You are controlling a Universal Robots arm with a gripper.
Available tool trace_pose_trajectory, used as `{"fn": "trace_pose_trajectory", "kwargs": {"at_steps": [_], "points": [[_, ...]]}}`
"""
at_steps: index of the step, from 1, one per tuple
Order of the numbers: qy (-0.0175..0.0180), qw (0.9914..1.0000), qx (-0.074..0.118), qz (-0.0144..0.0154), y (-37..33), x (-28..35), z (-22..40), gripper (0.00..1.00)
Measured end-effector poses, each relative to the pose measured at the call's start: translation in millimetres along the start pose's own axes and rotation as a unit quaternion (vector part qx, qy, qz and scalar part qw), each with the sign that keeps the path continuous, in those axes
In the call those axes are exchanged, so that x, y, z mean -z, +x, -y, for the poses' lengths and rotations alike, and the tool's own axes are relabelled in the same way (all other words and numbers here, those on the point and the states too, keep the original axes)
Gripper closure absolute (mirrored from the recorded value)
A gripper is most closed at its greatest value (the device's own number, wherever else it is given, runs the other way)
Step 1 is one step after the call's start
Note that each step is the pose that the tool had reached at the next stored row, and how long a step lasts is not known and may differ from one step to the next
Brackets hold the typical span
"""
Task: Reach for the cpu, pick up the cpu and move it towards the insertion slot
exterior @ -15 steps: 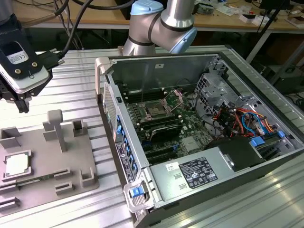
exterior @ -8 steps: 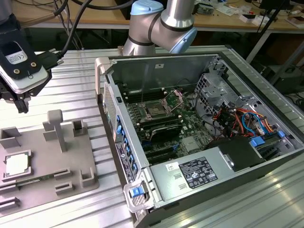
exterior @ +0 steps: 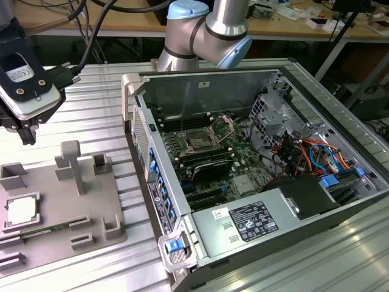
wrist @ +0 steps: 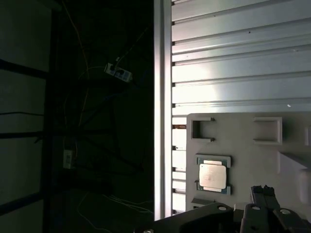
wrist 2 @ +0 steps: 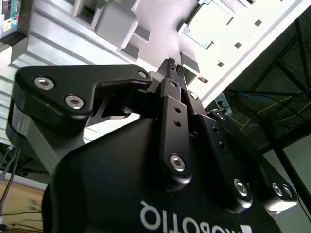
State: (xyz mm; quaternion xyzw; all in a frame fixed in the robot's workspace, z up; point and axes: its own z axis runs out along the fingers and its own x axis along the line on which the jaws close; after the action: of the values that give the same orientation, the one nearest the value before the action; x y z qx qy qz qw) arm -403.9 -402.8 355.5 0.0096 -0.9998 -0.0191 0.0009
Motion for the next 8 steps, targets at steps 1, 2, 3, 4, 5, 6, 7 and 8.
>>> {"fn": "trace_pose_trajectory", "kwargs": {"at_steps": [1,2,3,4,5,6,7,8], "points": [[0.0000,1.00000,0.000,0.0000,0.2,0.0,0.0,0.89],[0.0000,1.00000,0.000,0.0000,0.6,0.0,0.0,0.89],[0.0000,1.00000,0.000,0.0000,0.8,0.0,0.0,0.89],[0.0000,1.00000,0.000,0.0000,1.0,0.0,0.0,0.89],[0.0000,1.00000,0.000,0.0000,1.2,0.0,0.0,0.89],[0.0000,1.00000,0.000,0.0000,1.6,0.0,0.0,0.89],[0.0000,1.00000,0.000,0.0000,2.0,0.0,0.0,0.89],[0.0000,1.00000,0.000,0.0000,2.5,0.0,-0.1,0.89]]}}
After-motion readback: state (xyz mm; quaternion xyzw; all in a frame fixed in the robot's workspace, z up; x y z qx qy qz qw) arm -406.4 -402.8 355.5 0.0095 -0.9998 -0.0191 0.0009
